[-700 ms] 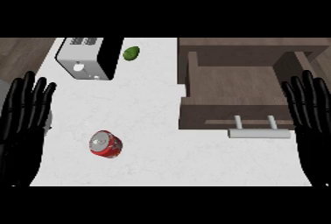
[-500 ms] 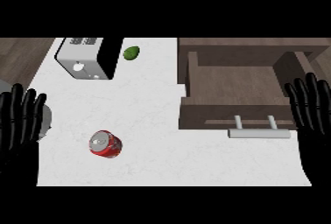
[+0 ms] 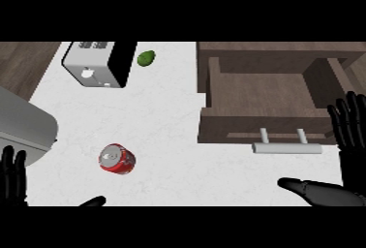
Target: Pick up the can, place it into the drawer and close the drawer
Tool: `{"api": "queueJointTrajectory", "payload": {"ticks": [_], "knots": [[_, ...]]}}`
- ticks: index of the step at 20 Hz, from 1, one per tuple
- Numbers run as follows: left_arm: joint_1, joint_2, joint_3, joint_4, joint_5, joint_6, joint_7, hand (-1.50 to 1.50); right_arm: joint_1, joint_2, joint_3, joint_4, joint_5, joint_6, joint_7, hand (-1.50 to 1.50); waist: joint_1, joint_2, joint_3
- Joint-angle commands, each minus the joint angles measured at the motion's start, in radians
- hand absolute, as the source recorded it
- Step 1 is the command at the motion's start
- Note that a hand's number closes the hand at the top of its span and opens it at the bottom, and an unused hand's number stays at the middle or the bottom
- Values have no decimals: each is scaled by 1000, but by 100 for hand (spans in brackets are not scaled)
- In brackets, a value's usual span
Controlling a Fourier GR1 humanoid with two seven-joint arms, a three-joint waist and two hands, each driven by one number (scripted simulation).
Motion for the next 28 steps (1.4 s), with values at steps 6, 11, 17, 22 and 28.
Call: {"api": "queueJointTrajectory", "payload": {"ticks": [6,11,17,22,28], "knots": [[28,-4,-218,-63,-227,178,166,-150,13,3,-21,-58,-11,-14,93,-150,-11,1,-1],[-19,-4,-197,6,-214,197,170,-150,40,-15,-86,16,-70,47,-8,-150,-12,1,-1],[-91,-4,-151,164,-109,230,106,-150,33,-32,-87,-29,-68,64,31,-150,-13,1,-1],[-133,-4,-141,308,-91,291,73,-150,42,-8,-90,-25,-53,48,14,-150,-14,2,-1],[-93,-4,-184,444,42,336,-133,-150,38,-7,-102,-64,-56,49,44,-150,-12,1,-1]]}}
